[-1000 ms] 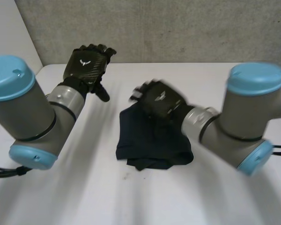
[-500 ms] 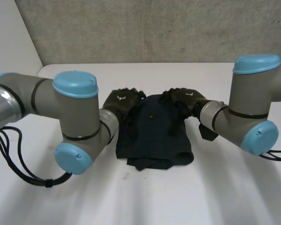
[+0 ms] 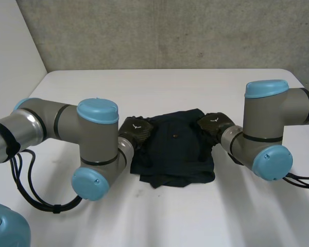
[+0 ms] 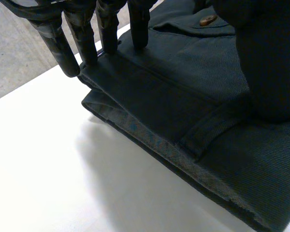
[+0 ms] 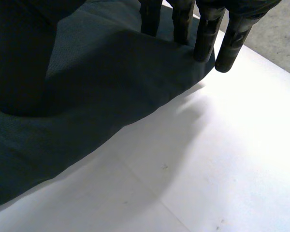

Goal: Fold the shorts.

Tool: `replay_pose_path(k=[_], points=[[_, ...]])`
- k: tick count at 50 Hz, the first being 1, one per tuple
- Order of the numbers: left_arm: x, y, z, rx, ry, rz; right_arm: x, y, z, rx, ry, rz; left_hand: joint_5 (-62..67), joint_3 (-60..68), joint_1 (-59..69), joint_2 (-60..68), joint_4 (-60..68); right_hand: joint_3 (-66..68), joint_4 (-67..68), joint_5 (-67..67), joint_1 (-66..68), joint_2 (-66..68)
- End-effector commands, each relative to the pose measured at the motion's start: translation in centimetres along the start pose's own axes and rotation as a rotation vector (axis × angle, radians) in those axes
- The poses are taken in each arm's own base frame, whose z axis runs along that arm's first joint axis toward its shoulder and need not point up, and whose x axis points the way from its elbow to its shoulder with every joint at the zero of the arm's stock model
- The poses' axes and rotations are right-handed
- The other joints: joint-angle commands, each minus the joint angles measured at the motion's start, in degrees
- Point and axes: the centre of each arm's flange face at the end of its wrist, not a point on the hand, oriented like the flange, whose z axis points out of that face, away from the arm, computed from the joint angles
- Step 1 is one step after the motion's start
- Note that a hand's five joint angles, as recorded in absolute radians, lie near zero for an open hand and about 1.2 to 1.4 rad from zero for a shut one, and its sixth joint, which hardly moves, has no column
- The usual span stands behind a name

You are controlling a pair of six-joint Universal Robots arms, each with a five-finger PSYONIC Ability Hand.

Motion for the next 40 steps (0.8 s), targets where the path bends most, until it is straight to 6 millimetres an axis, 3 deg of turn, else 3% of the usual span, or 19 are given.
replay_pose_path(k=[1,2,6,7,10,11,15,18,21,26,40], points=[[0.2,-0.5,0.0,0.013,0.006,0.012,-0.1,0.0,-0.4,-0.003,-0.006,0.009,0.6,0.1,1.0,0.7,0.8,-2.2,-3.5,-3.2,-1.8,-1.6],[0.3,-0.7,-0.1,0.018,0.006,0.011,0.1,-0.4,-0.6,0.009,0.001,0.017,0.6,0.1,1.0,0.7,0.8,-2.2,-3.5,-3.2,-1.8,-1.6],[-1.0,-5.2,-2.6,0.113,-0.023,-0.001,1.6,-4.5,-2.9,0.147,0.056,0.025,0.3,-0.2,0.7,0.4,0.4,-2.2,-3.5,-3.2,-1.8,-1.6],[-1.8,-7.2,-4.0,0.16,-0.039,-0.007,2.1,-6.3,-4.2,0.215,0.077,0.034,-0.1,-0.6,0.4,0.0,0.1,-2.2,-3.5,-3.2,-1.8,-1.6],[-3.3,-10.0,-6.0,0.228,-0.074,-0.031,3.6,-9.8,-7.2,0.362,0.138,0.076,-0.4,-0.9,0.0,-0.3,-0.2,-2.2,-3.5,-3.2,-1.8,-1.6],[-5.1,-11.8,-7.6,0.27,-0.113,-0.057,4.0,-10.5,-7.9,0.387,0.156,0.091,-0.7,-1.2,-0.3,-0.7,-0.6,-2.2,-3.5,-3.2,-1.8,-1.6],[-9.7,-14.6,-11.9,0.342,-0.22,-0.144,6.1,-12.7,-11.2,0.467,0.258,0.161,-0.2,-0.7,0.2,-0.2,-0.1,-2.2,-3.5,-3.2,-1.8,-1.6],[-11.7,-15.0,-14.5,0.327,-0.27,-0.206,6.2,-13.7,-14.1,0.478,0.298,0.175,-0.2,-0.7,0.2,-0.1,-0.1,-2.2,-3.5,-3.2,-1.8,-1.6],[-12.2,-14.6,-15.7,0.304,-0.28,-0.228,6.1,-13.4,-15.6,0.438,0.302,0.193,-0.6,-1.1,-0.1,-0.5,-0.4,-2.2,-3.5,-3.2,-1.8,-1.6],[-12.2,-14.4,-16.8,0.295,-0.284,-0.236,6.1,-12.7,-15.6,0.402,0.306,0.199,-2.2,-2.7,-1.8,-2.2,-2.1,-2.2,-3.5,-3.2,-1.8,-1.6],[-11.5,-13.9,-16.9,0.29,-0.271,-0.24,6.2,-12.8,-16.0,0.412,0.339,0.19,-2.8,-3.3,-2.3,-2.7,-2.6,-2.2,-3.5,-3.2,-1.8,-1.6]])
